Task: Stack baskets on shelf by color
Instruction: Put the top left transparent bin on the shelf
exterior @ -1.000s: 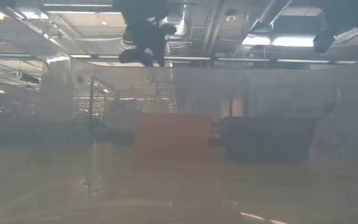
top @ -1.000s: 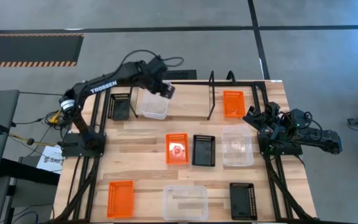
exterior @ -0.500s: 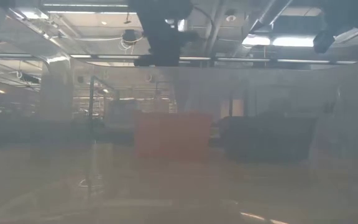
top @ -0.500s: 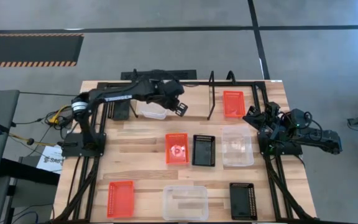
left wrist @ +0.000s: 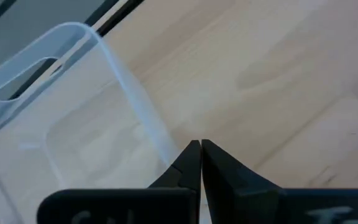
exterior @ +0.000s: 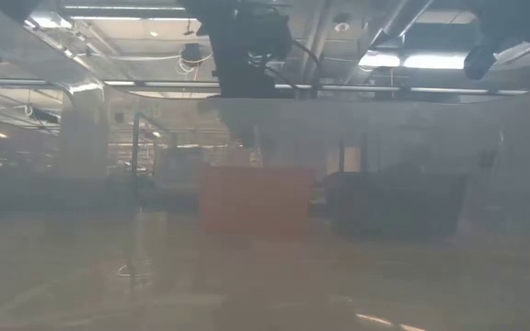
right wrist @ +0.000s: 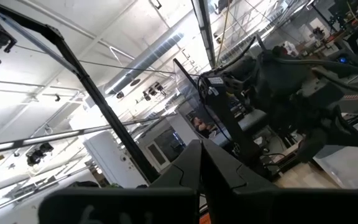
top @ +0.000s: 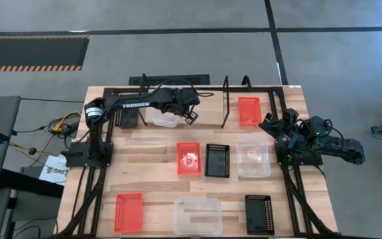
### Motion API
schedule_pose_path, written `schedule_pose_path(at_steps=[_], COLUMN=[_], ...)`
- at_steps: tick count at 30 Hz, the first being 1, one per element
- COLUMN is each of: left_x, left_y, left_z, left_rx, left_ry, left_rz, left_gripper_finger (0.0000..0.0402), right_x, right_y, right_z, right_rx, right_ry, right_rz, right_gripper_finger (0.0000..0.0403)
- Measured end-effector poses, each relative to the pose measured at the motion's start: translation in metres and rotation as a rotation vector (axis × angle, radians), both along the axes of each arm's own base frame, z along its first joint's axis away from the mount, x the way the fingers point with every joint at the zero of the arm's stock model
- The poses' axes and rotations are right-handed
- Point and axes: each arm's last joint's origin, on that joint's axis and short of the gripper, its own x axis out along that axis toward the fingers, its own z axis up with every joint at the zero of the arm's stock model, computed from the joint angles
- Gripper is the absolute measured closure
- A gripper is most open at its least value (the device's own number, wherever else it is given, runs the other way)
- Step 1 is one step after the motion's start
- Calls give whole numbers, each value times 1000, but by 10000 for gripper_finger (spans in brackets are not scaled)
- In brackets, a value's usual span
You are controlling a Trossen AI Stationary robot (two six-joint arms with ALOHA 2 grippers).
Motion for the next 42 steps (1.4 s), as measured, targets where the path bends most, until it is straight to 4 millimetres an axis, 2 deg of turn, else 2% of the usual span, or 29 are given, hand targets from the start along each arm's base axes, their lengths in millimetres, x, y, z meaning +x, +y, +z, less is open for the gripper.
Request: schedule_pose_path(at_steps=[10, 21, 23, 26, 30, 32, 38, 42], left_x=[-19, -7, -6, -5, -16, -25, -32, -25], left_y=[18, 26, 22, 4, -21, -26, -21, -11], left_z=[-5, 1, 12, 38, 74, 83, 79, 63], left_rx=[-21, 10, 1, 1, 54, 43, -1, -33], left_ry=[135, 1, 6, 61, 230, 323, 413, 463], left_rz=[66, 42, 23, -35, -141, -188, -234, -259], left_gripper_finger=[401, 401, 401, 401, 401, 401, 401, 401], right_x=[0, 0, 0, 0, 0, 0, 0, 0], right_y=[0, 0, 0, 0, 0, 0, 0, 0], right_z=[0, 0, 0, 0, 0, 0, 0, 0], right_rx=[1, 1, 1, 1, 1, 1, 1, -1], right_ry=[0, 0, 0, 0, 0, 0, 0, 1], right_rz=[-1, -2, -1, -1, -1, -1, -1, 2], right_gripper_finger=[370, 370, 370, 370, 370, 370, 370, 370])
